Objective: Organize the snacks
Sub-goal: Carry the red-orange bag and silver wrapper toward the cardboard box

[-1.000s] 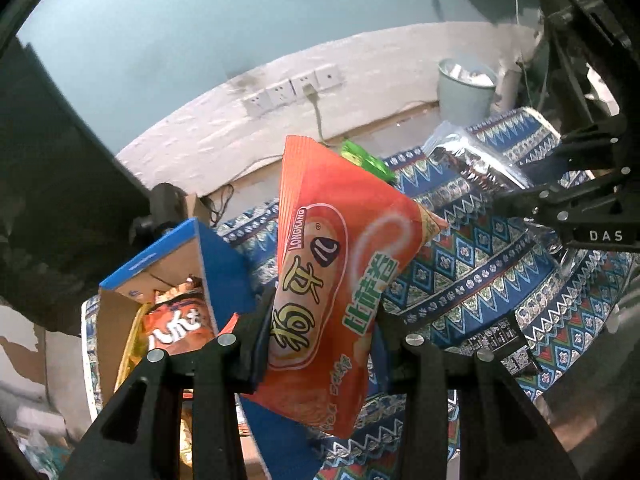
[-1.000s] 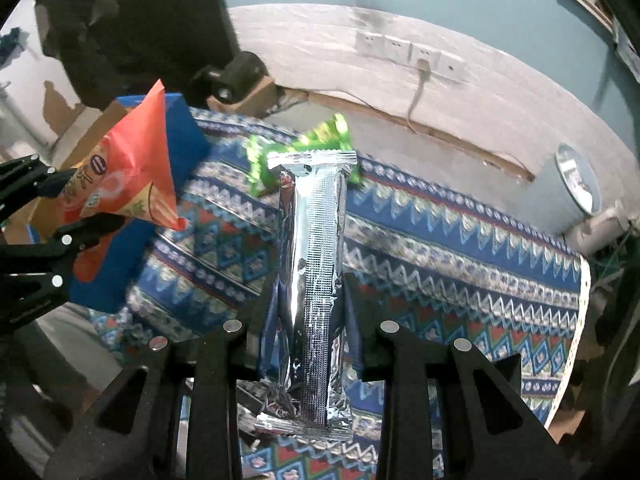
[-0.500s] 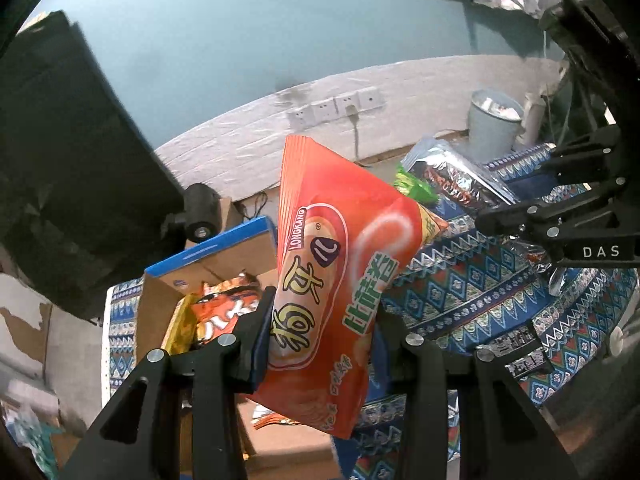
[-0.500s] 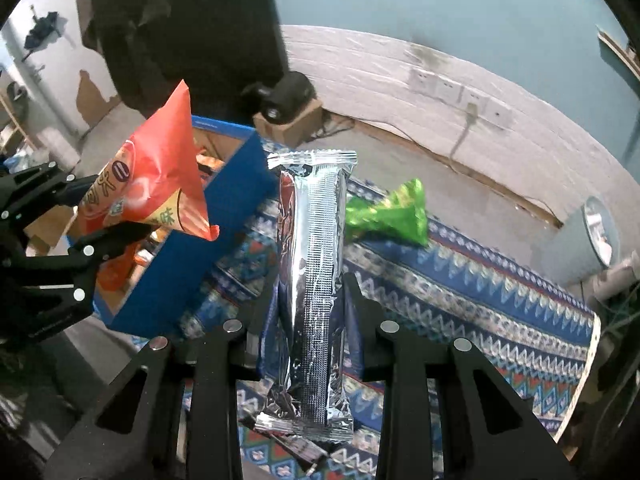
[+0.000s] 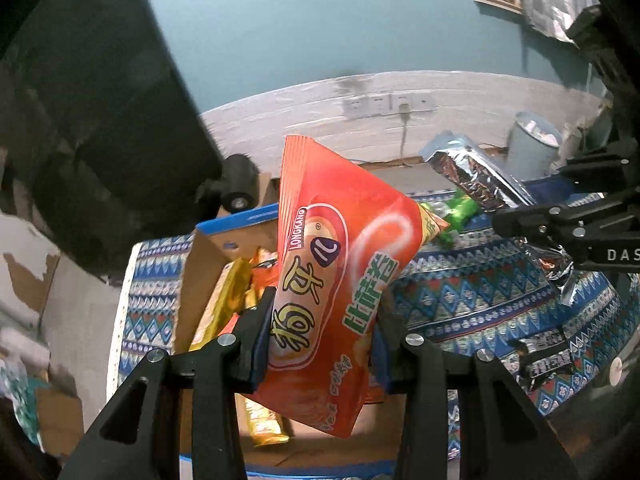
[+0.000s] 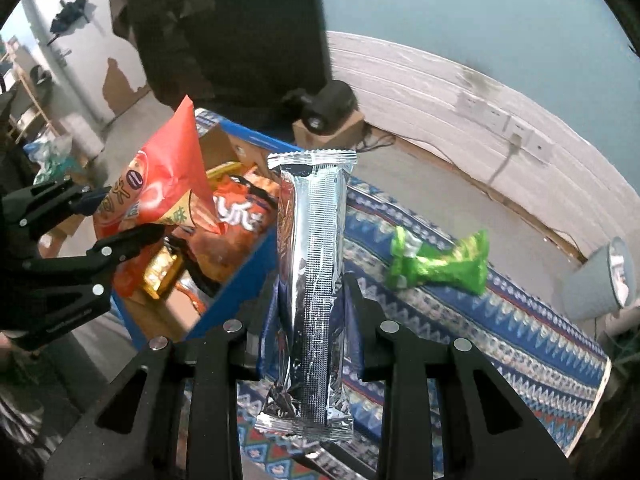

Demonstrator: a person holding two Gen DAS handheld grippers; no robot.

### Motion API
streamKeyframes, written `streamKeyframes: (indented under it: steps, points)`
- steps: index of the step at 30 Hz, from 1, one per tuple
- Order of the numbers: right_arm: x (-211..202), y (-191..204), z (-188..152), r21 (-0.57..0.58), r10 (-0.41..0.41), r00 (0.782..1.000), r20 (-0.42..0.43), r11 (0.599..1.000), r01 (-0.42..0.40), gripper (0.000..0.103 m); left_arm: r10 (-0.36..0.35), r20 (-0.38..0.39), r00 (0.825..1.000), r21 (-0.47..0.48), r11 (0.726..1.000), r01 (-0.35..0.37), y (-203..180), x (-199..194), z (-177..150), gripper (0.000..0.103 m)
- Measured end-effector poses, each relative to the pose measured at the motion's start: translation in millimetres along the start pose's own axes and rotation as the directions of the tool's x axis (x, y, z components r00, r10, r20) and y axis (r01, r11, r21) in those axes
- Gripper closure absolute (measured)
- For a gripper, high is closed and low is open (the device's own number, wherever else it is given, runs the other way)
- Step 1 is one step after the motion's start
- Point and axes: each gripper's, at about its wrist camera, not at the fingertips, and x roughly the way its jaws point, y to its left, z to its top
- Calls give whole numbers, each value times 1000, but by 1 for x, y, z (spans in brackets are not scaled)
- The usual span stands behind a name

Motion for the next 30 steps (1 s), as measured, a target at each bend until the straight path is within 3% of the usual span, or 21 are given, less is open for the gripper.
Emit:
streamKeyframes:
  steps: [17, 30]
  points:
    - [46, 47, 41, -24, 89, 995, -40, 996, -90, 74, 71, -97, 993, -117, 990, -82, 64, 27, -32, 61]
    - [80, 73, 63, -25, 120, 991, -60, 992, -122, 74, 114, -178, 977, -130, 982, -138, 82, 48, -47, 57]
